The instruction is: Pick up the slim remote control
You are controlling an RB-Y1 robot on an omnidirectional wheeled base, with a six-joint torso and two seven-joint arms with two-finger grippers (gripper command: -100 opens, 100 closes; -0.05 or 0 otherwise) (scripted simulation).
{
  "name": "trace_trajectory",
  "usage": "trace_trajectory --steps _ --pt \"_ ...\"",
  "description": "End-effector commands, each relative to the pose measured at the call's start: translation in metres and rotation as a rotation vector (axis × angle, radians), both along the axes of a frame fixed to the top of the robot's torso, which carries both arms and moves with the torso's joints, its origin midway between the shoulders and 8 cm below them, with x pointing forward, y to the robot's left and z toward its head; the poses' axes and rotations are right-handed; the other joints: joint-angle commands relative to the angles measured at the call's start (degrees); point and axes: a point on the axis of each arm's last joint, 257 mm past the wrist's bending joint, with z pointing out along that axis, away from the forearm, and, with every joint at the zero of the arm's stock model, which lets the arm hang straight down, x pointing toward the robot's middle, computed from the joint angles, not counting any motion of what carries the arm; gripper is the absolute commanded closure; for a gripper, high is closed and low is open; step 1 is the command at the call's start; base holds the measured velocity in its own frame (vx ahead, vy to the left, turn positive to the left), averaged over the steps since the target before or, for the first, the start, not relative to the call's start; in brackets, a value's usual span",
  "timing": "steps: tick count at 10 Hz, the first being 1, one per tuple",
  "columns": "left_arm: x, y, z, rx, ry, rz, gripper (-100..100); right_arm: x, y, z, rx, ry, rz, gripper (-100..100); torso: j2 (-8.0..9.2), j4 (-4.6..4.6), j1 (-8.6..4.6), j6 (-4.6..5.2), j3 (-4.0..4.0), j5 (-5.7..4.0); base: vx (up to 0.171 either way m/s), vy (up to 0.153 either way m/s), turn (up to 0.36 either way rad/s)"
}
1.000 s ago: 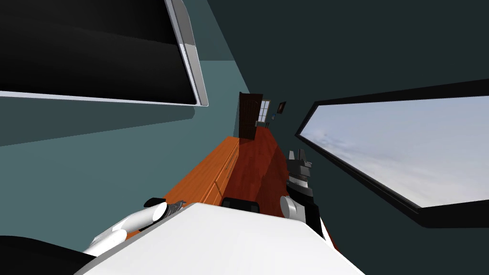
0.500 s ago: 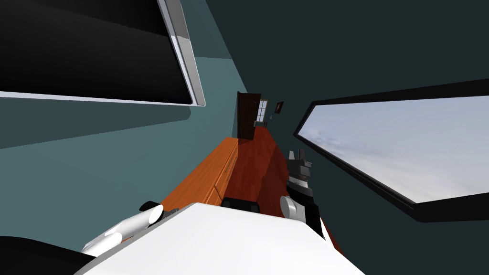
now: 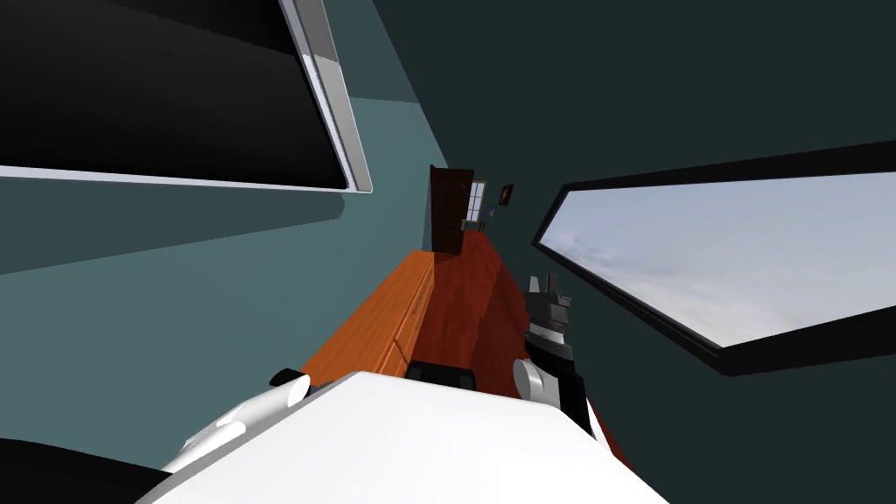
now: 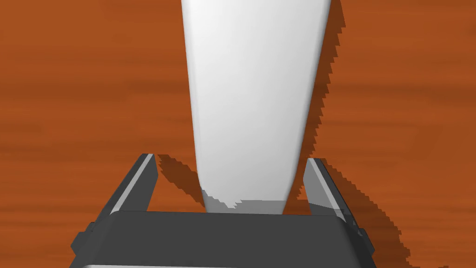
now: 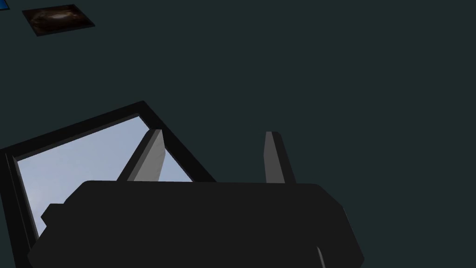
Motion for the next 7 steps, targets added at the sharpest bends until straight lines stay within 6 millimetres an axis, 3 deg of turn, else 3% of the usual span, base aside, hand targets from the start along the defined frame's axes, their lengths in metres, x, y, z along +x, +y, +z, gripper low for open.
trace_trajectory --steps 1,2,6,7 --pt "0.0000 0.0000 0.0000 0.000 0.000 0.000 -100 0.0000 0.0000 0.0000 0.000 0.000 0.000 0 0.00 0.00 0.00 0.00 0.00 0.00 -0.025 0.030 -0.022" --pt "0.0002 -0.0002 -0.0006 0.001 -0.001 0.001 100 0.0000 0.0000 0.0000 0.000 0.000 0.000 0 -0.09 -0.02 -0.09 -0.02 -0.05 -0.02 -0.007 0.006 0.014" --pt "-0.0013 -0.0001 -0.0007 0.000 0.002 0.002 100 0.0000 0.0000 0.0000 0.000 0.000 0.000 0 -0.24 -0.02 -0.18 0.03 -0.12 -0.02 0.000 0.000 0.000" --pt "-0.0013 -0.0001 -0.0007 0.000 0.002 0.002 0 0.0000 0.0000 0.0000 0.000 0.000 0.000 0 -0.25 -0.02 -0.18 0.03 -0.12 -0.02 0.000 0.000 0.000"
